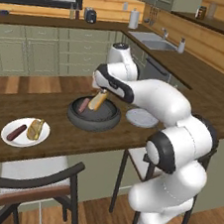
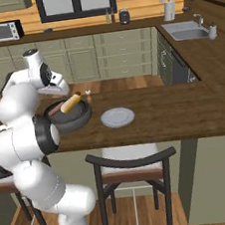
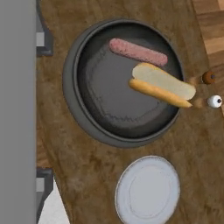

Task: Place one bun and one sausage from the bowl on each plate.

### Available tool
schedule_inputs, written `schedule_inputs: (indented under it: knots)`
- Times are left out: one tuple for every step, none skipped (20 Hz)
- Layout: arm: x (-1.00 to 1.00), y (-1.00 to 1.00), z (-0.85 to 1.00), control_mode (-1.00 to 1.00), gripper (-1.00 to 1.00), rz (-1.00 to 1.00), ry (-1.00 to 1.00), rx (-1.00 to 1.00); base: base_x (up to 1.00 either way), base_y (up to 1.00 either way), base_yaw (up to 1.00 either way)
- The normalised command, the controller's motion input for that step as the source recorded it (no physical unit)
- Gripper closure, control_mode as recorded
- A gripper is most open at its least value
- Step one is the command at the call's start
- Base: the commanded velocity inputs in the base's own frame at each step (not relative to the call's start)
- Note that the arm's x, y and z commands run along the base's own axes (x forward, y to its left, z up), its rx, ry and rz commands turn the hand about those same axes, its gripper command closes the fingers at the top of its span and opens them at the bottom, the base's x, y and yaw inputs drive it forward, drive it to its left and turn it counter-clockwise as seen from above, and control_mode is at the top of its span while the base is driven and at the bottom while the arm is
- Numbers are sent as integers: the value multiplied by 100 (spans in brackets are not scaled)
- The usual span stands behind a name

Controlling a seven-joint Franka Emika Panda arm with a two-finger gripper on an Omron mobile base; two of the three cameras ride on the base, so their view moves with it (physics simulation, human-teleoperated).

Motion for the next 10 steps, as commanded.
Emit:
schedule_inputs:
  knots:
    - [66,17,-100,-100,-100,0,0,-3,0,0,0]
    - [74,27,-46,-100,-100,0,-12,0,0,0,0]
    - [74,27,-50,-100,-100,0,-12,0,0,0,0]
    - [75,25,-70,-100,-100,0,-8,0,0,0,0]
    - [74,26,-84,-100,-100,1,-4,-3,0,0,0]
    - [80,33,-69,-100,-100,0,-5,-3,0,0,0]
    - [89,36,-59,-100,-100,0,0,-3,0,0,0]
    - [80,25,-62,-100,-100,0,-4,-4,0,0,0]
    - [76,13,-63,-100,-100,0,-5,-4,0,0,0]
    - [83,1,-22,-100,-100,0,0,0,0,0,0]
